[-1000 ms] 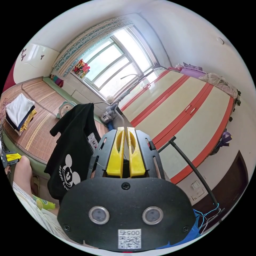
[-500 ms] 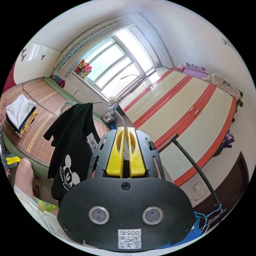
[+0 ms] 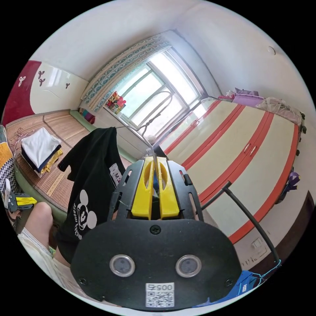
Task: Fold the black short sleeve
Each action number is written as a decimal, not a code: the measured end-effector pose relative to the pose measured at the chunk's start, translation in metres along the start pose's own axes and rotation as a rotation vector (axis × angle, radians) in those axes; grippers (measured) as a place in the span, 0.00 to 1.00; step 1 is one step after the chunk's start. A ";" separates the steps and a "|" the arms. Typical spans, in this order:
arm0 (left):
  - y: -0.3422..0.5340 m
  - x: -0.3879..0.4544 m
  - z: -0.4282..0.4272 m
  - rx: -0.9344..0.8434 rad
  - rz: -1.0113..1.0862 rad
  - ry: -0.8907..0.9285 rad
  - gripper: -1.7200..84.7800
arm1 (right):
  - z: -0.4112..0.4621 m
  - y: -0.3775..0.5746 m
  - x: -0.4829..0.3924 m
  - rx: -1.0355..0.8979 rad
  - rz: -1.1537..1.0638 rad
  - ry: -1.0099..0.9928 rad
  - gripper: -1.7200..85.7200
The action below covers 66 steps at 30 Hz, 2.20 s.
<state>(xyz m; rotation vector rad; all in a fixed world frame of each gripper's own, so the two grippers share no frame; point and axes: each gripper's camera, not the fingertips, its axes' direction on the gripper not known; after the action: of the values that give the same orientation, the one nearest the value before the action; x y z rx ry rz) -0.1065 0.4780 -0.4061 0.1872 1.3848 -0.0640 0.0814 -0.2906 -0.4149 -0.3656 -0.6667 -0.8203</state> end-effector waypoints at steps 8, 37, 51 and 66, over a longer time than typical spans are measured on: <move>0.006 -0.007 -0.018 -0.005 -0.047 -0.071 0.01 | 0.027 0.033 -0.015 0.143 0.084 -0.193 0.00; -0.010 0.079 0.043 -0.013 -0.002 -0.076 0.07 | 0.208 0.387 -0.262 -0.454 0.272 -0.928 0.00; -0.019 0.079 0.102 -0.171 0.018 -0.040 0.10 | 0.246 0.391 -0.296 -0.470 0.148 -1.001 0.07; -0.049 0.091 0.146 -0.130 0.016 0.043 0.09 | 0.267 0.372 -0.308 -0.361 0.138 -1.026 0.06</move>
<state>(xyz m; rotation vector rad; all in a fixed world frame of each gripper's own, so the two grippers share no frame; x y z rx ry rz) 0.0442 0.4113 -0.4747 0.0912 1.4254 0.0439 0.1072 0.2601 -0.4414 -1.1856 -1.4231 -0.5787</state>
